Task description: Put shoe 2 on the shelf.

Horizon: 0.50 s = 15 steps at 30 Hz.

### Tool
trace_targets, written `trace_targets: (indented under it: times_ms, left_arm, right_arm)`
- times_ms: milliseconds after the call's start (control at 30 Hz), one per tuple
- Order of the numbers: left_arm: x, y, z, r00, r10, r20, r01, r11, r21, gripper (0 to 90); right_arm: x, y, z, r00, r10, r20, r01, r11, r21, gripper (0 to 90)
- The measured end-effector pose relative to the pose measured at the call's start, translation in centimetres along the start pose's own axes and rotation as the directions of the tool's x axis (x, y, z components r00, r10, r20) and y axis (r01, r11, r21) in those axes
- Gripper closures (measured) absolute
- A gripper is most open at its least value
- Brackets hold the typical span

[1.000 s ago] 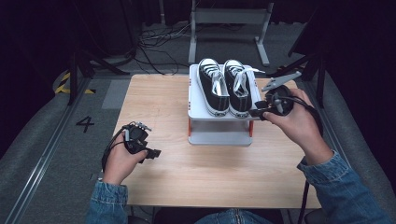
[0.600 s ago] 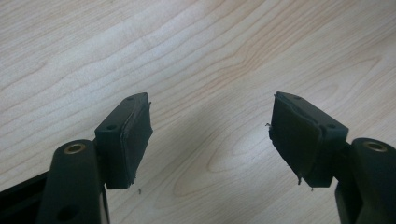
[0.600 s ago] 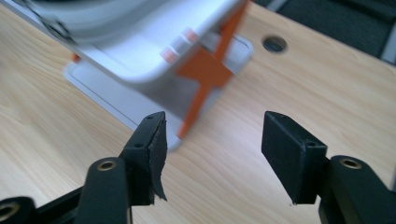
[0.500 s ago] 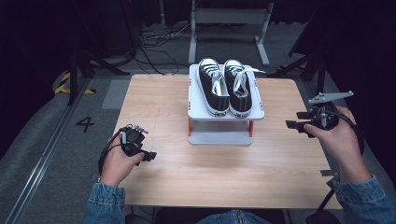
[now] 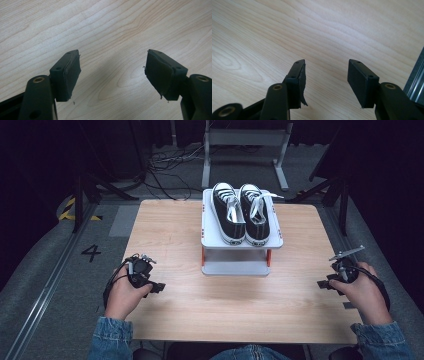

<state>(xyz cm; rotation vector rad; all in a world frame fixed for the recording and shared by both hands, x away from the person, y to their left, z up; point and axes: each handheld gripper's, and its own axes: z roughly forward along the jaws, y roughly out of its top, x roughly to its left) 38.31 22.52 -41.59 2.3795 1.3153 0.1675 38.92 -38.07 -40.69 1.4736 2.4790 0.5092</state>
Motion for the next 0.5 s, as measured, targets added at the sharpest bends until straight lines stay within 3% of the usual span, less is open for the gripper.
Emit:
trace_targets:
  times_ms: [100,267,400,500]
  left_arm:
    - [0.0,0.0,0.2,1.0,0.005,-0.005,-0.004,0.9999,0.012,28.7]
    - [-0.1,0.1,0.4,1.0,0.006,-0.008,-0.006,0.9999,0.013,28.6]
    - [-0.2,-0.1,0.6,0.9999,0.008,-0.007,-0.008,0.9999,0.015,28.3]
    - [-0.1,-0.3,0.6,0.9999,0.0,-0.012,0.0,1.0,0.008,27.5]
  right_arm:
    - [-0.2,-0.2,1.1,0.9999,0.002,0.011,-0.003,0.998,0.059,46.2]
    - [-0.2,-0.5,2.5,0.9999,-0.008,0.011,0.007,0.996,0.088,43.7]
    - [-0.5,-0.6,3.1,0.9999,-0.01,0.007,0.01,0.999,0.034,39.7]
    - [-0.6,-0.6,3.4,0.9998,-0.02,0.002,0.02,0.999,-0.039,37.8]
